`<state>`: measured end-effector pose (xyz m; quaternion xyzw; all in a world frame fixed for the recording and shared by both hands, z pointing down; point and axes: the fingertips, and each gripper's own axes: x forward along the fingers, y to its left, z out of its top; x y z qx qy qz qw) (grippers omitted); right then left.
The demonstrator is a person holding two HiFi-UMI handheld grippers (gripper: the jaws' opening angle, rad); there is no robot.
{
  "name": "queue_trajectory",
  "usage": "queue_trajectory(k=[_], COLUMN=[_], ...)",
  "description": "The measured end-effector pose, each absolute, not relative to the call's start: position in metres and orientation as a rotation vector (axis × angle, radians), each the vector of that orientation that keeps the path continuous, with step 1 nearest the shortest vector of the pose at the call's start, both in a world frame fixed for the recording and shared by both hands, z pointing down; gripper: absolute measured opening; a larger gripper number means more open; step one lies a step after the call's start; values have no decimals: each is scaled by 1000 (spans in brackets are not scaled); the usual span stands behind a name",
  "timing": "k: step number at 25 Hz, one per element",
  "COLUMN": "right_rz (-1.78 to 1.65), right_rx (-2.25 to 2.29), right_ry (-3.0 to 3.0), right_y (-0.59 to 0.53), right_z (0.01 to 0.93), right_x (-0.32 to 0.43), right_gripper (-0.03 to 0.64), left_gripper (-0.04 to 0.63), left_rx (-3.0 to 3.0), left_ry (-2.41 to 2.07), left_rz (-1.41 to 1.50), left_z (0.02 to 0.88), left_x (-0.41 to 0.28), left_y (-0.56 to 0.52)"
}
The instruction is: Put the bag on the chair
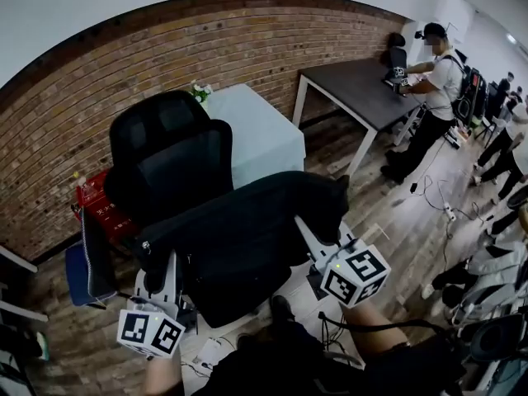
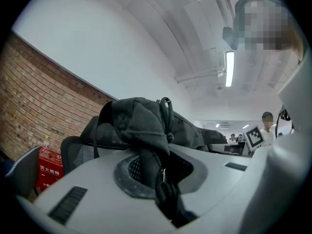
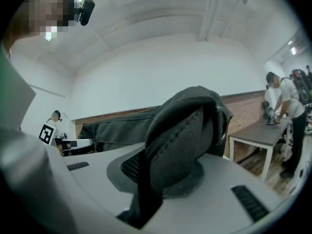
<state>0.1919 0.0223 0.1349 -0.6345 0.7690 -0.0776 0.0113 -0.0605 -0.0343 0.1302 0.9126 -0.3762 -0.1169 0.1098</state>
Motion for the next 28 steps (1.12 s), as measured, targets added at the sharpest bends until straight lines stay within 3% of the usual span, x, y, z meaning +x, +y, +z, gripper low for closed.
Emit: queue_trajectory(k=[28], right_rz=[-313], right_rx=[-1420], right_ry=[2802], right_y=[-160], right_z=[169], right_x=[221], right_gripper=[69], left_gripper=[51], left_rx=[2378], left_ry=[-1662], left_rz=[-336], left_z=[159], left_x=[-34], left_y=[-116])
